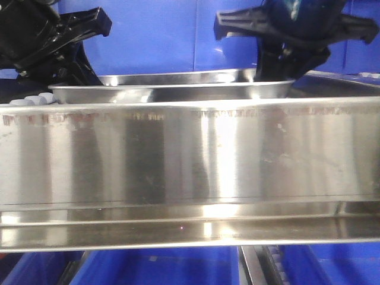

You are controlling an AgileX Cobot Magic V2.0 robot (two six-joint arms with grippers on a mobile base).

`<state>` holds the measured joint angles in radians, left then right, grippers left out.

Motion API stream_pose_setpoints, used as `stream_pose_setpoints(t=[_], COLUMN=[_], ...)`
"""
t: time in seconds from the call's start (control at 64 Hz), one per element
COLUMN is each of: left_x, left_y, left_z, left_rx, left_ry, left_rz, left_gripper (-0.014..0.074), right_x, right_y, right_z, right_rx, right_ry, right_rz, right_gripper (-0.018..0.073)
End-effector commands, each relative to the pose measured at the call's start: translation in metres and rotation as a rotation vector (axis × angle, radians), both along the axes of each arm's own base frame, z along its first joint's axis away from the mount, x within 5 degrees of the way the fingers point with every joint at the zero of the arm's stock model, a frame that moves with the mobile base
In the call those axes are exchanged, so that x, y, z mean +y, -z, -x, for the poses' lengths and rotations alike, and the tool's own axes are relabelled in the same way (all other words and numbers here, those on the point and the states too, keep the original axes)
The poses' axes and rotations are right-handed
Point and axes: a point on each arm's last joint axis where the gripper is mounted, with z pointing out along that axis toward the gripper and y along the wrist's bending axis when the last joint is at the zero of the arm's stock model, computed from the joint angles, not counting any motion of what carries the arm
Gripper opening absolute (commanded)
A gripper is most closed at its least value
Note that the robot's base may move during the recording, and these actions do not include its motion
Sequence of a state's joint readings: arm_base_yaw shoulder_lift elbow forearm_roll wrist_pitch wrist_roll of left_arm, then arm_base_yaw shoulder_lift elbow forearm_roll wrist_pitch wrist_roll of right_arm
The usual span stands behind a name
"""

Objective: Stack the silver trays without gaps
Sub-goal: 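Lift the small silver tray upward off the shelf with both grippers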

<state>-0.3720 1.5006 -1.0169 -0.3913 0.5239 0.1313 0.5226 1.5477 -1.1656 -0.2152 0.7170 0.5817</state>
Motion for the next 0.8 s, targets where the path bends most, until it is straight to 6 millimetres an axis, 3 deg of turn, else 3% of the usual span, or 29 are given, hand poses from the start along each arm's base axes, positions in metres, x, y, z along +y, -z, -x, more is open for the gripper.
stream_pose_setpoints(t=[0.0, 0.328, 0.547, 0.781], left_x=[-0.002, 0.009, 0.015, 0.012], left_y=[-0.018, -0.058, -0.082, -0.091], left_z=[0.007, 0.026, 0.036, 0.039], left_rx=[-0.047, -0.171, -0.270, -0.308], left_ry=[0.022, -0.053, -0.089, -0.083], left_rz=[0.025, 0.088, 0.149, 0.161], left_gripper=[-0.0018, -0.0018, -0.0018, -0.0018], right_x=[-0.003, -0.015, -0.009, 0.001], right_y=[-0.016, -0.057, -0.066, -0.069], right_z=[0.006, 0.025, 0.034, 0.040], right_rx=[-0.072, -0.215, -0.262, -0.325], right_ry=[-0.039, -0.029, -0.039, -0.004], right_rz=[0.015, -0.055, -0.048, 0.012], right_gripper=[-0.0076, -0.0076, -0.0076, -0.0076])
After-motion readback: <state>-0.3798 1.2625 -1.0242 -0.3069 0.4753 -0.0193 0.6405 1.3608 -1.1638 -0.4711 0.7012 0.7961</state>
